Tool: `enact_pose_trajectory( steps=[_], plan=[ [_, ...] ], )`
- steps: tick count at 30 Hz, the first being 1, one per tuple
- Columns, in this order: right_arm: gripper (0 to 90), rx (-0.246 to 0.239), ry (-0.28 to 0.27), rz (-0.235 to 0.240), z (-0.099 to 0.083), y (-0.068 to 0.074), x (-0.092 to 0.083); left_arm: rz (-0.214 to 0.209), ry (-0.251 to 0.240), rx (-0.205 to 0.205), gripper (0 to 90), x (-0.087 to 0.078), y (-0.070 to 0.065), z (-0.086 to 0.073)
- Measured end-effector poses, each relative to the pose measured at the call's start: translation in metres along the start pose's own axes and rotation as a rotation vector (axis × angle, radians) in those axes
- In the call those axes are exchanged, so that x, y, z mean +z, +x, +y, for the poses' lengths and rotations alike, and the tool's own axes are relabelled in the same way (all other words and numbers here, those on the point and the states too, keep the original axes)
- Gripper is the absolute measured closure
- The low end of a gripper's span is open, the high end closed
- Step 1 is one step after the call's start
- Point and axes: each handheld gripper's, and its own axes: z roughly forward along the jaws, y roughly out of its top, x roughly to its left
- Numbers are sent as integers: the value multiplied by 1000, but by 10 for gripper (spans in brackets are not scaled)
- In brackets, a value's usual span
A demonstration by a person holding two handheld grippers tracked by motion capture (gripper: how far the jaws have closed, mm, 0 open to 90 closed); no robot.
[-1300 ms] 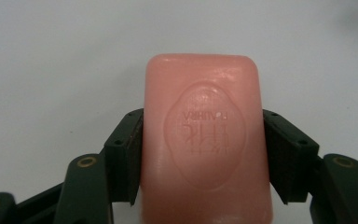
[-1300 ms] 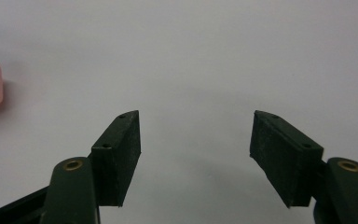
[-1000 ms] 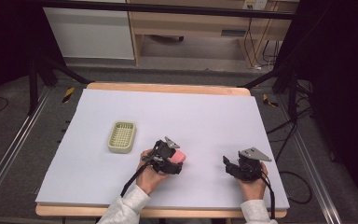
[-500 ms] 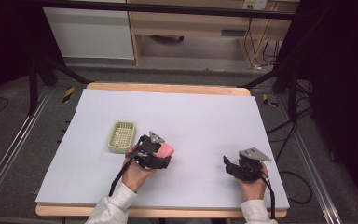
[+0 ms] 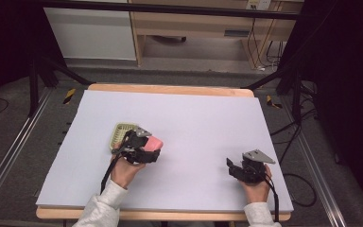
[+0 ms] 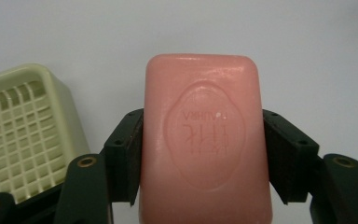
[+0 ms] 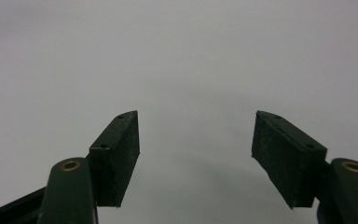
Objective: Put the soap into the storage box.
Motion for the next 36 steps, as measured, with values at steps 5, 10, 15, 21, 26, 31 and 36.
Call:
enact_pose_trajectory(
  steps=[5,10,15,21,26,31,36],
  plan=[
    [319,-1,0,0,0,0,0,21,-11,-16,369,-4,12,1],
    [320,0,-1,1,0,0,0,42,-14,-34,368,-5,24,2],
    [320,1,2,1,0,0,1,60,-23,-49,369,-6,33,3],
    [320,4,4,5,0,1,1,77,-24,-64,369,-6,41,4],
    [320,-4,4,1,0,1,2,97,-28,-82,368,-6,51,5],
    [321,-2,5,5,0,1,2,115,-29,-90,368,-6,60,6],
    [321,-4,6,6,0,1,3,142,-18,-104,369,-2,70,6]
  ],
)
